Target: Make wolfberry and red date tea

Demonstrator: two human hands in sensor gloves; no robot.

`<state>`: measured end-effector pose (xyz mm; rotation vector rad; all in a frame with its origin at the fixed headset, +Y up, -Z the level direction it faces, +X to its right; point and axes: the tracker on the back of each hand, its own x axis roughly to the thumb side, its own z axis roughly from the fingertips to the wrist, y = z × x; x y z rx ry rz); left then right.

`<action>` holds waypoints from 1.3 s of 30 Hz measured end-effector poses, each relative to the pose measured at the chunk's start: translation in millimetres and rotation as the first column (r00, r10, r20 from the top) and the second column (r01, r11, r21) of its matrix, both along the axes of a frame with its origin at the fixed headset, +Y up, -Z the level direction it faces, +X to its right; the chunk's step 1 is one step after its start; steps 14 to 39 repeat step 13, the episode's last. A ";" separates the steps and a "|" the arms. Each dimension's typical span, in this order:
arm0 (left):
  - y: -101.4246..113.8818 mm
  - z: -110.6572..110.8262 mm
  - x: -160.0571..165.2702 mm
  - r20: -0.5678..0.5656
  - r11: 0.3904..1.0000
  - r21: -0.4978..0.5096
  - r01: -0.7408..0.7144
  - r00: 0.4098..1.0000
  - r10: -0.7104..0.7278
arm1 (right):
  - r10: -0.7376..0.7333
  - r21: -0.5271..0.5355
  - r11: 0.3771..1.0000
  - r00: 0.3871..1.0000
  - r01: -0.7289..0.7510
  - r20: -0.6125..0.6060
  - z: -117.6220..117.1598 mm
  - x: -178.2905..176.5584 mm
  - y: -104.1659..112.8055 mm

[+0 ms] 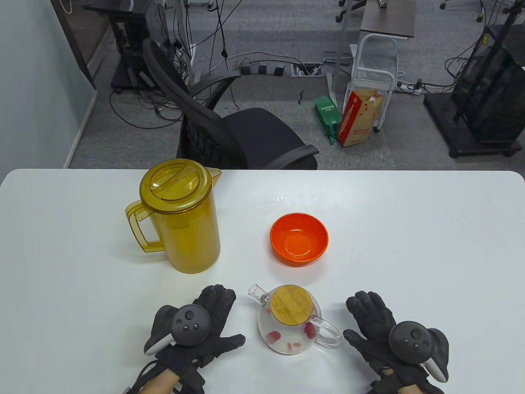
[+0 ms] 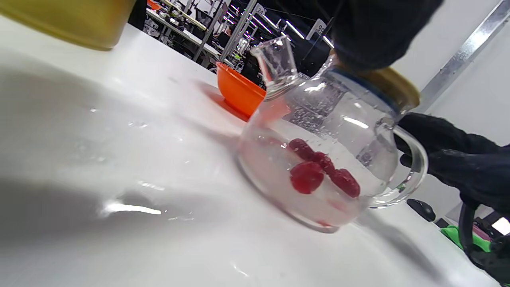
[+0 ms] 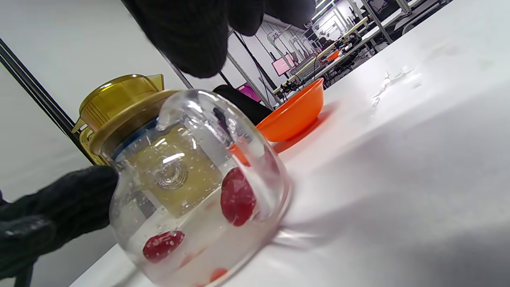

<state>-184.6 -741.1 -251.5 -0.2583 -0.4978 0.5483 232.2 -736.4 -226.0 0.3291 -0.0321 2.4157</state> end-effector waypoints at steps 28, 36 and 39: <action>-28.3 -6.9 -11.3 -0.026 0.994 -0.103 -0.023 0.999 0.020 | -0.013 -0.031 0.999 1.000 0.012 -0.004 -1.9 0.7 -2.3; -28.3 -6.9 -11.3 -0.026 0.994 -0.103 -0.023 0.999 0.020 | -0.013 -0.031 0.999 1.000 0.012 -0.004 -1.9 0.7 -2.3; -28.3 -6.9 -11.3 -0.026 0.994 -0.103 -0.023 0.999 0.020 | -0.013 -0.031 0.999 1.000 0.012 -0.004 -1.9 0.7 -2.3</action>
